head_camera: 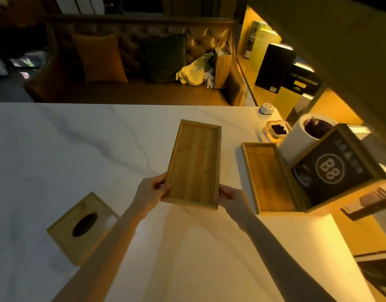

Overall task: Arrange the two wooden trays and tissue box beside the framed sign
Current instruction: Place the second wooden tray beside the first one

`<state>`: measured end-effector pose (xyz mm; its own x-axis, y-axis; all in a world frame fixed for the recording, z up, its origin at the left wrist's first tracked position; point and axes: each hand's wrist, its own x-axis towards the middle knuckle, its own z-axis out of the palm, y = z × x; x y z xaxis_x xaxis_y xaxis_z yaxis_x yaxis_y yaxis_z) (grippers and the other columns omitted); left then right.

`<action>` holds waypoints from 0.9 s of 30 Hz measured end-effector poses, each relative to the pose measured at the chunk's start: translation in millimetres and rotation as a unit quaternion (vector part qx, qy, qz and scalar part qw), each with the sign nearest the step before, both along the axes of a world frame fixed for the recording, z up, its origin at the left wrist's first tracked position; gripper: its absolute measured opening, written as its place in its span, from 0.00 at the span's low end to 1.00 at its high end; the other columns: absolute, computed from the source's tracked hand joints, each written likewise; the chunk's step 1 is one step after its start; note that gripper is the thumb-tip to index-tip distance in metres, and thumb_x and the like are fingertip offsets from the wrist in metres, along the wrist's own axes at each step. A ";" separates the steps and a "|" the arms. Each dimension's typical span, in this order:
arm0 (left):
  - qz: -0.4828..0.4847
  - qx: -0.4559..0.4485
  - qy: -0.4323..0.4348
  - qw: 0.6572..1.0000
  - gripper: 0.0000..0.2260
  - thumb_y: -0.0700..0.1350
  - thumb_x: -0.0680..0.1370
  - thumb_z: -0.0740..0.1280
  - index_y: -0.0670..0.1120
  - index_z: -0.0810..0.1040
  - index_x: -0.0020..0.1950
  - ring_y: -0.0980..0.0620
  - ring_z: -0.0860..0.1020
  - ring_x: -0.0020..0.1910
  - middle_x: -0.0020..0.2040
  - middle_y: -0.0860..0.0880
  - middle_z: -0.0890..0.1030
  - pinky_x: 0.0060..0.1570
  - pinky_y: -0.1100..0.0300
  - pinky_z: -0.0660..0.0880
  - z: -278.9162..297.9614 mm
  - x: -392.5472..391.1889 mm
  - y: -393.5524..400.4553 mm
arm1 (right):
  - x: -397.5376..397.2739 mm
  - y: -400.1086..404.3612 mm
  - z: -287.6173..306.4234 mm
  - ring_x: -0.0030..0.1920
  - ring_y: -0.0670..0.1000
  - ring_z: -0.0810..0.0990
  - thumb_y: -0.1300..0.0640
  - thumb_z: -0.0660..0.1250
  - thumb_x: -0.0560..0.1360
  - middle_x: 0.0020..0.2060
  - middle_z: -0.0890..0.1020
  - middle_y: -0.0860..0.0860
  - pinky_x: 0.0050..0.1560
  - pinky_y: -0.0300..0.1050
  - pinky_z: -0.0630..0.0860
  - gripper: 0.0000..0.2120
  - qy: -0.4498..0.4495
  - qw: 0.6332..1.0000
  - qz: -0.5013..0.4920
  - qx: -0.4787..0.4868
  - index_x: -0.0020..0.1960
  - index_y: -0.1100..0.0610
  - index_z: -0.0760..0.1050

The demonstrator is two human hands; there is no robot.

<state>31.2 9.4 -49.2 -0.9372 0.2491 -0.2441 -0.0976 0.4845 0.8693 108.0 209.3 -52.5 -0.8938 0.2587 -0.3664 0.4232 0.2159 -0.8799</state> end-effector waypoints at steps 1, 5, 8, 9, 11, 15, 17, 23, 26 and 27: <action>-0.001 -0.010 0.002 1.000 0.17 0.40 0.76 0.62 0.42 0.70 0.65 0.43 0.77 0.53 0.55 0.42 0.79 0.59 0.48 0.75 -3.6 3.1 7.4 | 3.2 6.1 -2.1 0.49 0.48 0.77 0.64 0.62 0.76 0.47 0.80 0.50 0.58 0.47 0.73 0.14 -0.001 1.000 -0.004 0.005 0.60 0.59 0.74; -0.016 -0.033 0.019 0.999 0.17 0.41 0.76 0.62 0.40 0.69 0.65 0.42 0.78 0.53 0.55 0.40 0.80 0.59 0.47 0.74 -18.4 12.9 33.5 | 12.4 29.9 -12.5 0.46 0.47 0.77 0.65 0.61 0.76 0.45 0.80 0.52 0.55 0.43 0.73 0.12 -0.009 1.000 -0.012 0.015 0.58 0.60 0.76; -0.011 -0.037 0.010 0.999 0.18 0.40 0.75 0.63 0.40 0.69 0.65 0.42 0.77 0.55 0.58 0.40 0.79 0.60 0.48 0.73 -27.7 15.6 50.5 | 14.3 45.8 -24.0 0.47 0.49 0.77 0.65 0.61 0.76 0.46 0.80 0.54 0.52 0.42 0.74 0.12 -0.023 0.999 -0.014 0.029 0.58 0.60 0.76; -0.008 -0.037 0.006 0.999 0.18 0.39 0.75 0.63 0.40 0.69 0.65 0.43 0.77 0.56 0.58 0.40 0.79 0.60 0.49 0.73 -30.6 15.7 56.2 | 13.8 50.8 -27.9 0.47 0.49 0.77 0.65 0.61 0.76 0.46 0.80 0.53 0.51 0.41 0.74 0.12 -0.030 0.999 -0.018 0.031 0.58 0.60 0.76; -0.006 -0.035 0.003 0.999 0.17 0.37 0.75 0.63 0.39 0.69 0.64 0.45 0.77 0.54 0.58 0.40 0.79 0.58 0.55 0.73 -35.7 15.8 67.4 | 12.0 60.1 -35.3 0.48 0.50 0.76 0.65 0.61 0.76 0.46 0.79 0.53 0.49 0.40 0.73 0.12 -0.044 0.998 -0.025 0.035 0.59 0.60 0.76; -0.005 -0.040 -0.007 0.999 0.18 0.37 0.75 0.63 0.38 0.69 0.64 0.44 0.76 0.56 0.59 0.39 0.78 0.60 0.53 0.72 -46.1 12.0 83.3 | 6.7 75.2 -48.2 0.49 0.53 0.77 0.64 0.62 0.76 0.48 0.80 0.57 0.49 0.42 0.73 0.12 -0.069 0.996 -0.025 0.045 0.58 0.61 0.76; -0.004 -0.045 -0.016 0.999 0.18 0.37 0.75 0.63 0.39 0.69 0.64 0.42 0.76 0.57 0.60 0.39 0.78 0.61 0.50 0.72 -52.5 9.1 87.6 | 4.0 80.7 -54.0 0.48 0.53 0.77 0.64 0.62 0.76 0.48 0.79 0.59 0.48 0.41 0.73 0.12 -0.077 0.996 -0.023 0.049 0.58 0.61 0.76; 0.004 -0.054 -0.034 0.998 0.18 0.37 0.75 0.64 0.38 0.69 0.64 0.42 0.76 0.59 0.60 0.39 0.77 0.60 0.53 0.71 -64.0 2.7 100.6 | 0.7 92.0 -68.5 0.49 0.59 0.78 0.66 0.63 0.75 0.47 0.79 0.63 0.46 0.44 0.75 0.07 -0.080 0.995 -0.019 0.051 0.51 0.61 0.78; 0.002 -0.054 -0.041 0.998 0.18 0.37 0.75 0.64 0.38 0.68 0.64 0.42 0.75 0.60 0.62 0.39 0.76 0.62 0.52 0.70 -70.0 1.0 102.9 | -0.4 95.2 -73.7 0.48 0.58 0.78 0.66 0.64 0.74 0.47 0.79 0.63 0.45 0.42 0.75 0.08 -0.078 0.995 -0.028 0.054 0.52 0.61 0.78; 0.001 -0.056 -0.040 0.998 0.18 0.37 0.75 0.64 0.39 0.68 0.65 0.42 0.75 0.60 0.62 0.39 0.76 0.62 0.52 0.70 -72.5 0.5 103.3 | -0.8 95.8 -75.0 0.48 0.58 0.78 0.65 0.64 0.75 0.48 0.79 0.63 0.45 0.42 0.75 0.09 -0.078 0.995 -0.029 0.056 0.53 0.61 0.77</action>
